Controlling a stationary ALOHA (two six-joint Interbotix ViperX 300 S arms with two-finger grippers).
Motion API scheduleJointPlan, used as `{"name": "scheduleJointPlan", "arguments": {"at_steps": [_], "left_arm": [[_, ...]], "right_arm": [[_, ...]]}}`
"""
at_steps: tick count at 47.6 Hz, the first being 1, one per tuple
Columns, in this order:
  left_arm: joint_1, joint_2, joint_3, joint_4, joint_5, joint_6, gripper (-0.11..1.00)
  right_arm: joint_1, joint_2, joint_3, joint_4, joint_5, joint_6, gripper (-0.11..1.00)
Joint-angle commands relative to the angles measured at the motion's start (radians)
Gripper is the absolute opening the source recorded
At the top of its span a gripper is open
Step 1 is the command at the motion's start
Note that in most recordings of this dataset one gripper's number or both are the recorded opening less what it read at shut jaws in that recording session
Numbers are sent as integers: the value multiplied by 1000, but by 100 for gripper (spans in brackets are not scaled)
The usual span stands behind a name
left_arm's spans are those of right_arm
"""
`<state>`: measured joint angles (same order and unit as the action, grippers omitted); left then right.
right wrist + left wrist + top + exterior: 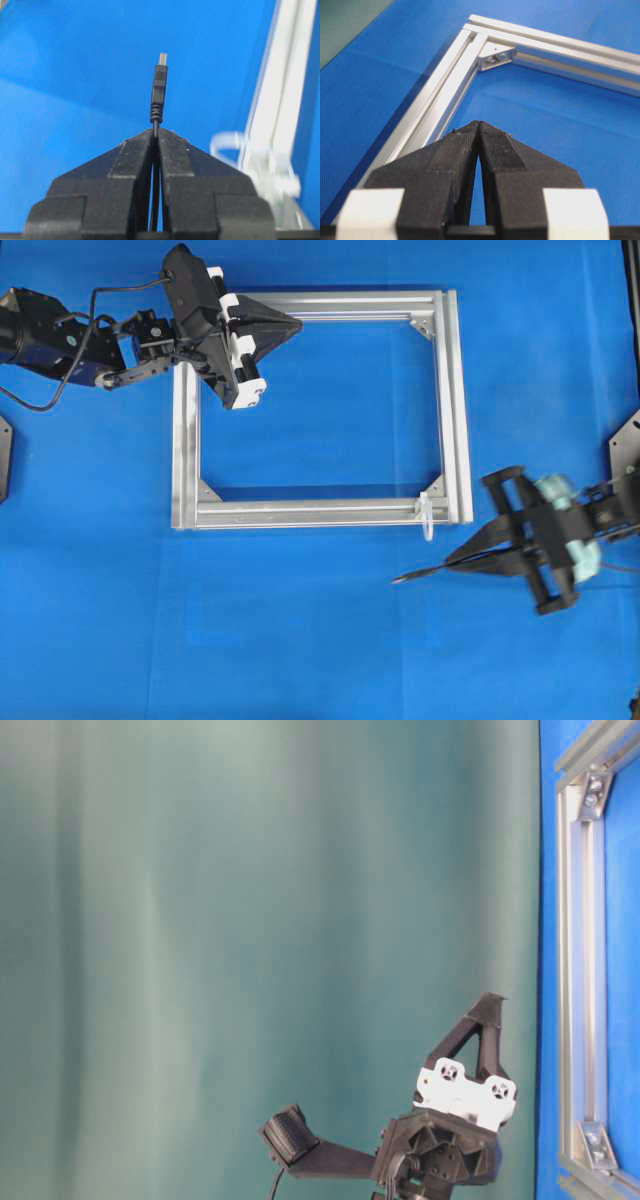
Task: Insert the wire through the string loop located on the right side.
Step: 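Move the right gripper left, aiming the plug at the white zip-tie loop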
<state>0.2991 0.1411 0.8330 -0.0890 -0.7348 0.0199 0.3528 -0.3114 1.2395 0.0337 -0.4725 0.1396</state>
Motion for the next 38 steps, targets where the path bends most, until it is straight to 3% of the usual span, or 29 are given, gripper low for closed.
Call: {"name": "scheduleJointPlan", "arguments": {"at_steps": [1, 17, 38], "left_arm": [[2, -29, -15, 3, -6, 2, 0], [2, -29, -17, 3, -6, 2, 0], [2, -29, -18, 3, -8, 2, 0]], "right_arm": [[5, -89, 37, 8, 31, 2, -3], [0, -319, 121, 9, 213, 2, -3], [-23, -302, 126, 8, 184, -3, -3]]}}
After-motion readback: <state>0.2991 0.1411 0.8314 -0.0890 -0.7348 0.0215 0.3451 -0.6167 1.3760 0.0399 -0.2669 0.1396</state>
